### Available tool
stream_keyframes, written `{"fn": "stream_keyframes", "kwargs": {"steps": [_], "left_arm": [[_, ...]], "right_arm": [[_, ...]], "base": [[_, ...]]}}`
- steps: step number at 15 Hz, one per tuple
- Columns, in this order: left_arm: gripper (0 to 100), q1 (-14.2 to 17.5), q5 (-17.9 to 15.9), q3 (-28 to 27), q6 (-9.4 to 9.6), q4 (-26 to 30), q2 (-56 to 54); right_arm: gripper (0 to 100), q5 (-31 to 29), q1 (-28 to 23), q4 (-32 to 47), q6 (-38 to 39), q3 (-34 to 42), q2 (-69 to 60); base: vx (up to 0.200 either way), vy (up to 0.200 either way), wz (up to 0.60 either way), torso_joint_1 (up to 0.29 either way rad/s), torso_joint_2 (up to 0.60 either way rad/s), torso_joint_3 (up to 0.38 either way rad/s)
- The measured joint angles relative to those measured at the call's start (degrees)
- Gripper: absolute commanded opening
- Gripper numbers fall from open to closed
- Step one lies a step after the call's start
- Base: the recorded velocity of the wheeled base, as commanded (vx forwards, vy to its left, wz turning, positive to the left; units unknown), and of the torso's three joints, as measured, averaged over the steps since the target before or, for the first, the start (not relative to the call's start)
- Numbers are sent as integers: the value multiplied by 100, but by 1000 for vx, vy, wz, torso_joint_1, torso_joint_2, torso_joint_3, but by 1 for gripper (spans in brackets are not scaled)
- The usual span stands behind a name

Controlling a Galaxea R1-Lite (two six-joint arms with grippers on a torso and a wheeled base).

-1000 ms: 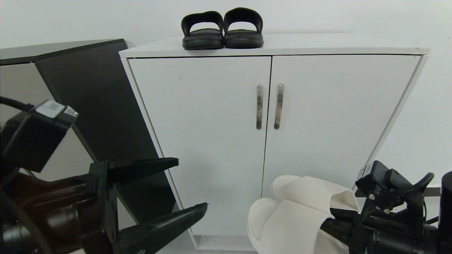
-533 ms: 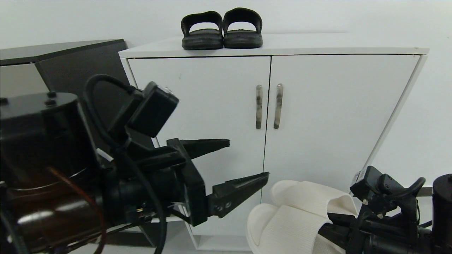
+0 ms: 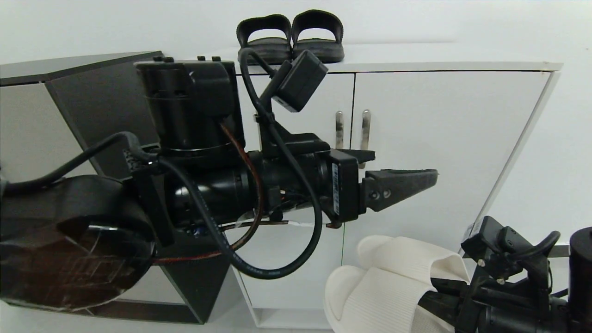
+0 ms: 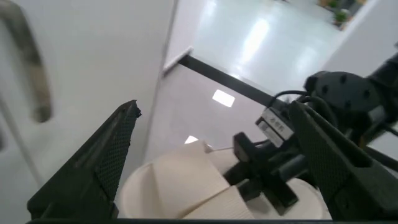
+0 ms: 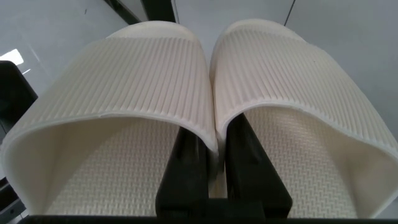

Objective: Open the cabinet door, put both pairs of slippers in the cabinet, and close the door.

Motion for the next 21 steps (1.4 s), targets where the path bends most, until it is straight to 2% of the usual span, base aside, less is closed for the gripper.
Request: {"fn": "stream_keyframes", "kwargs": {"steps": [2,4,10,15,21], "left_arm": [[100,87,-51,-271,-106,73,155],[100,158,178,-429,-110,84,289],[100,393,560,-767,-88,117,634],[100,538,644,-1115,-82,177,975],[100,549,652,-1543,-90,346,1337]], "right_arm": [[0,2,0,0,0,-4,-4],[0,2,0,0,-2,-6,-12],[0,-5,-2,2,-13,-1,-17],[0,-22,0,2,-28,-20,-17],[0,-20,-2,2,-28,-30,-17]], "base": [[0,0,0,0,0,0],[0,0,0,0,0,0],[0,0,0,0,0,0],[0,0,0,0,0,0],[0,0,0,0,0,0]]}}
